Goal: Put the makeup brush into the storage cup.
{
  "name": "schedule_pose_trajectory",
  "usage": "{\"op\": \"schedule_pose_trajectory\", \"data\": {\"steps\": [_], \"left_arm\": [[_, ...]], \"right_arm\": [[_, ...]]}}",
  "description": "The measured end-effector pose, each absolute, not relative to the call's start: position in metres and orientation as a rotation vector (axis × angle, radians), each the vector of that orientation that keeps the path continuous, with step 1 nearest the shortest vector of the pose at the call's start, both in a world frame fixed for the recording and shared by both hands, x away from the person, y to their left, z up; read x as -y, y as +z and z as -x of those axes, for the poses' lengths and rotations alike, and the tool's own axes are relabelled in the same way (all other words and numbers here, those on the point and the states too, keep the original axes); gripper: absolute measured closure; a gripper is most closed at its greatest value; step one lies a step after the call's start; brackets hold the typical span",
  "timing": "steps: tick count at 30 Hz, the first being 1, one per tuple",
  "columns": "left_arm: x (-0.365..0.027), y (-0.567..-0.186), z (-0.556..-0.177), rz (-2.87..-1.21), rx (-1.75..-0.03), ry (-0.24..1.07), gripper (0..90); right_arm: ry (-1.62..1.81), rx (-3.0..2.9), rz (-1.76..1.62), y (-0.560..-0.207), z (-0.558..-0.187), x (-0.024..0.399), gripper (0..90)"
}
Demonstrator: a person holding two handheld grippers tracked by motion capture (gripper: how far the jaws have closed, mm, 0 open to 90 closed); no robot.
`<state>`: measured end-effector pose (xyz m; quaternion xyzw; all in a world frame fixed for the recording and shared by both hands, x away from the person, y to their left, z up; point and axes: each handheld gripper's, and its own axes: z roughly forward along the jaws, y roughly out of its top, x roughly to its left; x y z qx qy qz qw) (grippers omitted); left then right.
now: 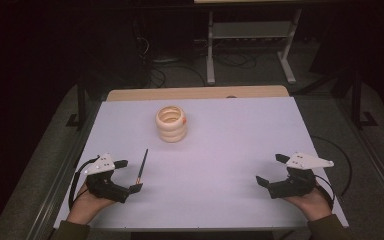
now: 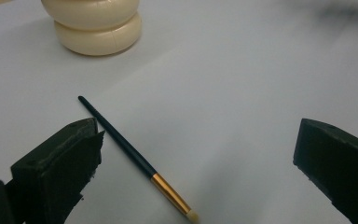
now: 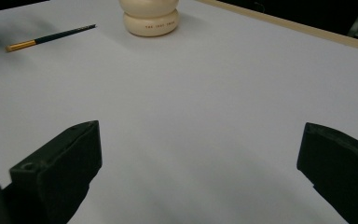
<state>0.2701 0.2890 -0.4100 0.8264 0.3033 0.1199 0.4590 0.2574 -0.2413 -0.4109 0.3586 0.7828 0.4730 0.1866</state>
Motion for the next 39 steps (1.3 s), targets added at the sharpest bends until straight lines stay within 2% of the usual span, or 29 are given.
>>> {"op": "schedule_pose_trajectory", "data": {"steps": [39], "left_arm": [[-0.285,-0.4,-0.283,-2.012,-0.77,0.322,0.3]], "right_arm": [[1.36,-2.175,-0.995,-0.404,-0.258,0.24,0.0]]}}
